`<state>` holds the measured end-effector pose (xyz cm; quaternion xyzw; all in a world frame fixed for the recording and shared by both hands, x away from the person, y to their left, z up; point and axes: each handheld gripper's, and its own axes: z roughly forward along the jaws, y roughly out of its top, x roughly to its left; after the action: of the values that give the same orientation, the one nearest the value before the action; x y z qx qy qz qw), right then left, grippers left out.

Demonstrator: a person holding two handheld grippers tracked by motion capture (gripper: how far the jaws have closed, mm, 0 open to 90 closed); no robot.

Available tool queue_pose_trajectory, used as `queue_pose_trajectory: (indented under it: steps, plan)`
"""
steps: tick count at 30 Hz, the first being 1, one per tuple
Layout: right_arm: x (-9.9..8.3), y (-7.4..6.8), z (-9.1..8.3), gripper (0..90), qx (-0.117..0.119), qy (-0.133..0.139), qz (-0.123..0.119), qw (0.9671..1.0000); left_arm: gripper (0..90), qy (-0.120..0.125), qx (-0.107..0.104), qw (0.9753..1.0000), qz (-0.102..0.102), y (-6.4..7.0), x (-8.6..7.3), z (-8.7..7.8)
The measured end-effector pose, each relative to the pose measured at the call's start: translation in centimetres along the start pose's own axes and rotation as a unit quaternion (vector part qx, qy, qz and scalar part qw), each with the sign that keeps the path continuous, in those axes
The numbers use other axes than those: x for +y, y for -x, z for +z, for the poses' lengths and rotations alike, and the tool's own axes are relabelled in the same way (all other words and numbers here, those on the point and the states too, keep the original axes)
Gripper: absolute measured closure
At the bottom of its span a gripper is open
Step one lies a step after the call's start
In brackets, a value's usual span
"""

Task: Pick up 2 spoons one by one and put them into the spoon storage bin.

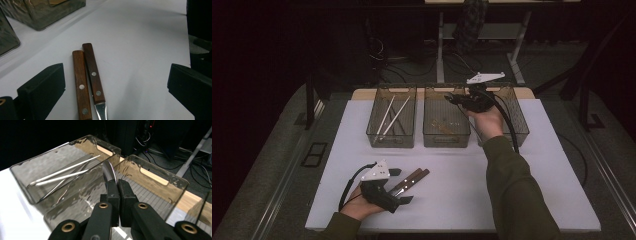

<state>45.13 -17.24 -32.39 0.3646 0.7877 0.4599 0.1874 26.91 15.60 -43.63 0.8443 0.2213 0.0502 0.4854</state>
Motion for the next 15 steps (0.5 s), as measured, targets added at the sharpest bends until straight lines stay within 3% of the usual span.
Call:
queue_pose_trajectory:
  steps: [10, 15]
  plan:
    - [1.8, 0.3, 3.6, 88.5, -0.016, -0.011, -0.002, 0.9998, 0.0, 0.001, -0.001, 1.0000, -0.003, -0.1, -0.1, -0.1]
    - [1.8, 0.6, 5.0, 88.4, -0.022, -0.008, 0.006, 0.9997, 0.0, 0.005, -0.001, 1.0000, -0.005, -0.1, -0.1, -0.2]
